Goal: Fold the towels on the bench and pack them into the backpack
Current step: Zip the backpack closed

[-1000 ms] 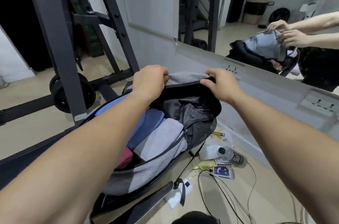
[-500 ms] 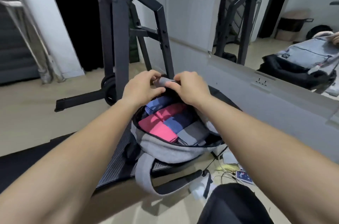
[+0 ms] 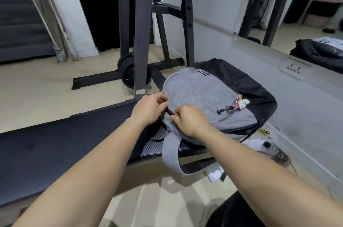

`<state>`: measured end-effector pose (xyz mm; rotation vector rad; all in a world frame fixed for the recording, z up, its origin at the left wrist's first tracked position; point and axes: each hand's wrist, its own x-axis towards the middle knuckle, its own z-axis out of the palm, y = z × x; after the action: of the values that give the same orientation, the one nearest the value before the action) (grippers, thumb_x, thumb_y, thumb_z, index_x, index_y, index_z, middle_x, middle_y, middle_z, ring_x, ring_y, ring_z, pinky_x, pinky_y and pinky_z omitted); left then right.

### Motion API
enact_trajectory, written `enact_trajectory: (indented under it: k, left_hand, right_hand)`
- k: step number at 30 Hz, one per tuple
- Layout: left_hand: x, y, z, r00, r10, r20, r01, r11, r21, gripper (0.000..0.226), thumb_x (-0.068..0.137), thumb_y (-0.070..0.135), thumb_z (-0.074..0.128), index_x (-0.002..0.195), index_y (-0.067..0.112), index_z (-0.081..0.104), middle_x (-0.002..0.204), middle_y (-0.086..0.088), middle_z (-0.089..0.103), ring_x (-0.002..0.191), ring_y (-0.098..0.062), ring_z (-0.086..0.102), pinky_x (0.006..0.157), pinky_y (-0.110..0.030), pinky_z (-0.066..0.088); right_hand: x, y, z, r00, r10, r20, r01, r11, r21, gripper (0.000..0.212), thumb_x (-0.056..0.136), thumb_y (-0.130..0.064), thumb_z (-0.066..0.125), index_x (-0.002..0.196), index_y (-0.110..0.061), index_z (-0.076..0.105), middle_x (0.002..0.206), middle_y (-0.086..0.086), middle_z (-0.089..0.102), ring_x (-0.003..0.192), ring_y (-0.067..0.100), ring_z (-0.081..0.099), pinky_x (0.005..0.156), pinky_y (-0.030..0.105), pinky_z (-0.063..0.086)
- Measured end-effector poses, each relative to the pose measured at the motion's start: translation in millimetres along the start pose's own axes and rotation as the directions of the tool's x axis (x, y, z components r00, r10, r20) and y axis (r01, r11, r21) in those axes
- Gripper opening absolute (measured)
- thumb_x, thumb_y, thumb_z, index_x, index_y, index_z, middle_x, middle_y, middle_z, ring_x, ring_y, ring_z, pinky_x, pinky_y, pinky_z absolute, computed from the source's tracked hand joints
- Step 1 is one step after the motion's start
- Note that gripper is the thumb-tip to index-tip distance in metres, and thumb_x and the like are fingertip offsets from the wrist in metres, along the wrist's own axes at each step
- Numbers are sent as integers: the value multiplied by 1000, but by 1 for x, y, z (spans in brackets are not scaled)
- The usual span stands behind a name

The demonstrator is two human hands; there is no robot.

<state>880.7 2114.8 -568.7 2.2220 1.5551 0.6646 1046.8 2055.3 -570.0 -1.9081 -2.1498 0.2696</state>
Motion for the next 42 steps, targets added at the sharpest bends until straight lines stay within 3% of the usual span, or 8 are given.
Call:
enact_trajectory:
  k: [2, 8, 15, 19, 23, 27, 34, 42]
  left_hand:
    - [-7, 2, 1, 1000, 11, -20, -11, 1000, -4, 22, 95, 38, 60, 115, 30, 65, 103, 14, 69, 91, -12, 62, 79, -31, 50]
    - [-25, 57, -1, 992, 92, -90, -93, 996, -11, 26, 93, 36, 62, 117, 28, 64, 111, 11, 62, 90, -10, 60, 85, -38, 53]
    - [-38, 155, 44, 967, 246, 58, -248, 968, 26, 20, 92, 39, 63, 110, 29, 64, 114, 8, 61, 99, -15, 59, 86, -39, 50]
    - [-39, 192, 92, 903, 413, 118, -429, 878, 213, 25, 88, 39, 66, 110, 27, 64, 114, 4, 61, 110, -22, 55, 86, -37, 47]
    - [-34, 207, 131, 874, 473, 107, -476, 795, 375, 38, 83, 49, 67, 114, 28, 62, 113, 2, 60, 112, -23, 54, 92, -38, 39]
    - [-24, 203, 153, 879, 467, 94, -452, 754, 477, 46, 81, 54, 67, 118, 27, 57, 117, 2, 59, 114, -22, 54, 95, -39, 37]
    - [-14, 191, 160, 873, 485, 43, -438, 745, 504, 17, 88, 32, 64, 103, 26, 63, 102, 2, 66, 95, -24, 64, 83, -37, 41]
    - [-14, 196, 160, 912, 411, 13, -368, 801, 472, 14, 77, 27, 72, 90, 26, 67, 87, 1, 69, 80, -26, 66, 68, -33, 41]
  right_hand:
    - [-7, 1, -7, 1000, -19, -19, 19, 1000, 16, 34, 100, -43, 47, 88, -16, 64, 99, 10, 67, 96, 34, 63, 70, 37, 45]
    - [-46, 42, -50, 990, 65, -126, -58, 996, 61, 31, 99, -37, 48, 119, -22, 66, 120, 3, 67, 111, 28, 61, 87, 40, 50]
    - [-105, 146, -79, 926, 319, -200, -294, 945, 144, 30, 95, -27, 50, 118, -23, 69, 119, 1, 69, 108, 25, 63, 89, 41, 53]
    - [-124, 201, -65, 882, 438, -176, -411, 896, 169, 33, 95, -16, 48, 122, -21, 68, 124, 3, 69, 114, 27, 63, 94, 39, 52]
    - [-123, 220, -43, 867, 477, -144, -423, 857, 292, 25, 92, -29, 65, 117, -24, 66, 104, -5, 71, 101, 23, 65, 84, 35, 51]
    - [-109, 223, -30, 837, 498, -225, -412, 846, 340, 31, 82, -44, 76, 97, -25, 59, 86, -12, 64, 84, 14, 59, 70, 34, 48]
    - [-101, 228, -17, 832, 483, -274, -361, 845, 394, 7, 83, -23, 68, 85, -24, 61, 71, -10, 64, 81, 19, 62, 73, 37, 53]
    - [-108, 217, -17, 807, 535, -252, -345, 772, 534, 5, 78, -13, 67, 79, -17, 67, 57, -9, 58, 69, 16, 57, 67, 26, 44]
